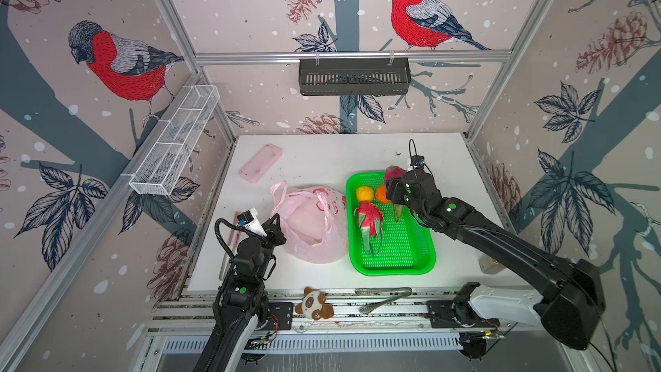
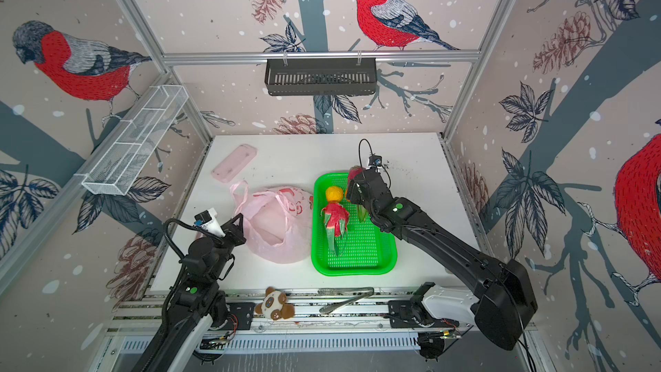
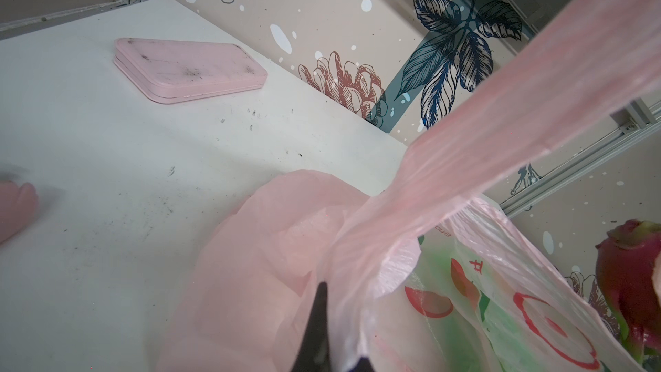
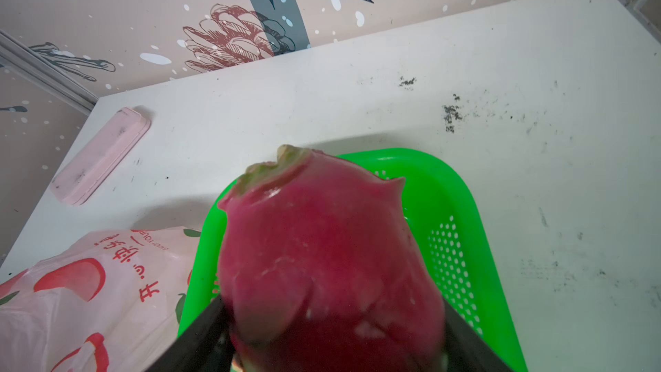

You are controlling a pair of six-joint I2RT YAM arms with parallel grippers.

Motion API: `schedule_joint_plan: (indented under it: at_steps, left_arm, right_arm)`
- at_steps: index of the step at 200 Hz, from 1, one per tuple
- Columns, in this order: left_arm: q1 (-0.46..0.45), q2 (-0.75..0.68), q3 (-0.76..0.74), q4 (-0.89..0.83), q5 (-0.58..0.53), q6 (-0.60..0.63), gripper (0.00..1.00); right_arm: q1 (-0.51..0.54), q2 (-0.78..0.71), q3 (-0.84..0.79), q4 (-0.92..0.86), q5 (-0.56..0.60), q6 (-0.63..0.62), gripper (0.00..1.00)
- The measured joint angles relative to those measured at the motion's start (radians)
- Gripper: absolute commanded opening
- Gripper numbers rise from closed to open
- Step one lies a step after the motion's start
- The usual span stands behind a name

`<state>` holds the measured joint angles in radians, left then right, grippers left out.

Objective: Untie the knot of the plastic bag and take out the fruit
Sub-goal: 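Carry the dragon fruit over the green basket with the right gripper, then lower the dragon fruit into the basket beside the other dragon fruit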

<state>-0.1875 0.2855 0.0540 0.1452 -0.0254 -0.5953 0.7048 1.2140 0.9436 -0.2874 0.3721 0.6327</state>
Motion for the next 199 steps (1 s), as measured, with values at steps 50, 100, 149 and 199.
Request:
schedule_joint_plan:
  at_steps: [50, 100, 149, 199]
  left_arm:
    - [0.000, 0.000, 0.000, 0.000, 0.000, 0.000, 0.00]
    - [0.000, -0.001, 0.000, 0.000, 0.000, 0.000, 0.00]
    - [0.000, -0.005, 0.000, 0.000, 0.000, 0.000, 0.00]
    - [0.000, -0.006, 0.000, 0.000, 0.001, 0.000, 0.00]
  right_arm:
    - [-0.008, -0.005, -0.046, -0.018, -0.009, 0.048, 0.37]
    - [-0.012, -0.002, -0.095, -0.022, -0.032, 0.095, 0.37]
    - [-0.013, -0.001, -0.129, -0.026, -0.045, 0.126, 0.37]
    - [-0.013, -0.001, -0.159, -0.033, -0.069, 0.150, 0.37]
